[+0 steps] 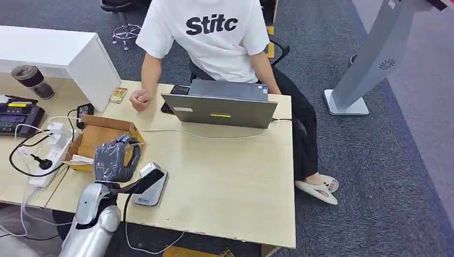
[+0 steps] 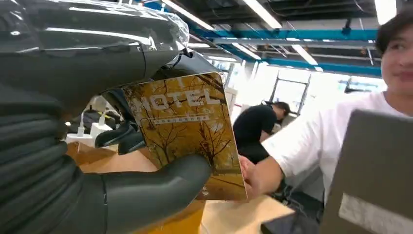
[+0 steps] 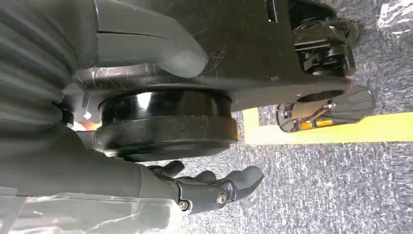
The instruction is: Pass the card to the sensor for recognition and then transmit it.
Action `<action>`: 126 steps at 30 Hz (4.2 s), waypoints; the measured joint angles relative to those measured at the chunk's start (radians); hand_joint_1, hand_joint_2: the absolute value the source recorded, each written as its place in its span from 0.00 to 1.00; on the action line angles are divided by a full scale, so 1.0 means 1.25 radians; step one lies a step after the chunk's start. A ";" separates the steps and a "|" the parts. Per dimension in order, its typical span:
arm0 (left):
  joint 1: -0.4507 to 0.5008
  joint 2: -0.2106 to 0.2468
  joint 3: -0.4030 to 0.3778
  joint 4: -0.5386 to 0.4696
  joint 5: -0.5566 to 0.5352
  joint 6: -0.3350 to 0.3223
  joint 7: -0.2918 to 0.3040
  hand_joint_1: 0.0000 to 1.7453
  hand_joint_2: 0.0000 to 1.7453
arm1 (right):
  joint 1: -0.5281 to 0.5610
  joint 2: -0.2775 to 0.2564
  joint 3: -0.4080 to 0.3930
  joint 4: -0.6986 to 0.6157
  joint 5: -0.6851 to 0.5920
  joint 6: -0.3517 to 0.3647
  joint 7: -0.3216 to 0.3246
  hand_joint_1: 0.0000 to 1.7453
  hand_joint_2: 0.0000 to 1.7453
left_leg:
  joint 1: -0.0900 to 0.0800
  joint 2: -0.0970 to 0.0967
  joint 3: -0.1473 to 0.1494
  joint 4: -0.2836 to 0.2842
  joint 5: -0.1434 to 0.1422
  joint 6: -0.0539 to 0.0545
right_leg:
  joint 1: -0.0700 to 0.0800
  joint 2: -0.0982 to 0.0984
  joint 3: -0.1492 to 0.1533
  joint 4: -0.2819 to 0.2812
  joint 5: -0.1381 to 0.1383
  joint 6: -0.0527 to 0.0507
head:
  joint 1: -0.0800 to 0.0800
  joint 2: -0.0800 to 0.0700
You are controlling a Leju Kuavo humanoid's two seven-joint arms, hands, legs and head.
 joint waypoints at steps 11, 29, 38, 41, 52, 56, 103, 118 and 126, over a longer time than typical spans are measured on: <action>0.052 0.014 -0.061 -0.039 -0.077 -0.040 0.049 1.00 1.00 | 0.000 -0.001 0.000 0.004 0.002 0.004 -0.002 0.00 1.00 | 0.000 0.000 0.000 0.000 0.000 0.000 | 0.000 0.000 0.000 0.000 0.000 0.000 | 0.000 0.000; 0.120 0.055 -0.079 -0.106 -0.273 -0.050 0.230 1.00 1.00 | -0.001 0.000 0.000 0.004 0.010 0.004 0.011 0.00 1.00 | 0.000 0.000 0.000 0.000 0.000 0.000 | 0.000 0.000 0.000 0.000 0.000 0.000 | 0.000 0.000; 0.141 0.061 -0.081 -0.108 -0.289 -0.056 0.247 1.00 1.00 | -0.001 0.000 0.000 0.003 0.018 0.005 0.014 0.00 1.00 | 0.000 0.000 0.000 0.000 0.000 0.000 | 0.000 0.000 0.000 0.000 0.000 0.000 | 0.000 0.000; 0.145 0.062 -0.081 -0.102 -0.290 -0.053 0.256 1.00 1.00 | -0.002 0.001 0.000 0.003 0.021 0.006 0.020 0.00 1.00 | 0.000 0.000 0.000 0.000 0.000 0.000 | 0.000 0.000 0.000 0.000 0.000 0.000 | 0.000 0.000; 0.148 0.071 -0.081 -0.069 -0.290 -0.053 0.278 1.00 1.00 | -0.002 0.001 0.000 0.001 0.032 0.013 0.027 0.00 1.00 | 0.000 0.000 0.000 0.000 0.000 0.000 | 0.000 0.000 0.000 0.000 0.000 0.000 | 0.000 0.000; 0.148 0.073 -0.081 -0.065 -0.290 -0.053 0.278 1.00 1.00 | -0.002 0.001 0.000 0.001 0.032 0.013 0.027 0.00 1.00 | 0.000 0.000 0.000 0.000 0.000 0.000 | 0.000 0.000 0.000 0.000 0.000 0.000 | 0.000 0.000; 0.101 0.095 -0.145 0.024 -0.230 -0.029 0.190 1.00 1.00 | -0.002 0.001 0.000 -0.008 0.058 0.025 0.034 0.00 1.00 | 0.001 0.000 0.000 0.000 0.001 -0.001 | 0.000 0.000 0.000 0.000 0.000 0.000 | 0.000 0.000; -0.062 0.143 -0.052 -0.034 -0.055 -0.030 0.079 1.00 1.00 | -0.002 0.001 0.000 -0.008 0.063 0.003 0.016 0.00 1.00 | 0.001 -0.001 0.000 0.000 0.001 -0.002 | 0.001 -0.001 0.000 0.001 0.001 -0.002 | 0.000 0.000; -0.112 0.167 -0.045 -0.030 -0.064 -0.036 0.078 1.00 1.00 | -0.002 0.001 0.000 -0.008 0.064 0.003 0.021 0.00 1.00 | 0.001 -0.001 0.000 0.000 0.002 -0.002 | 0.001 -0.001 0.000 0.001 0.001 -0.002 | 0.000 0.000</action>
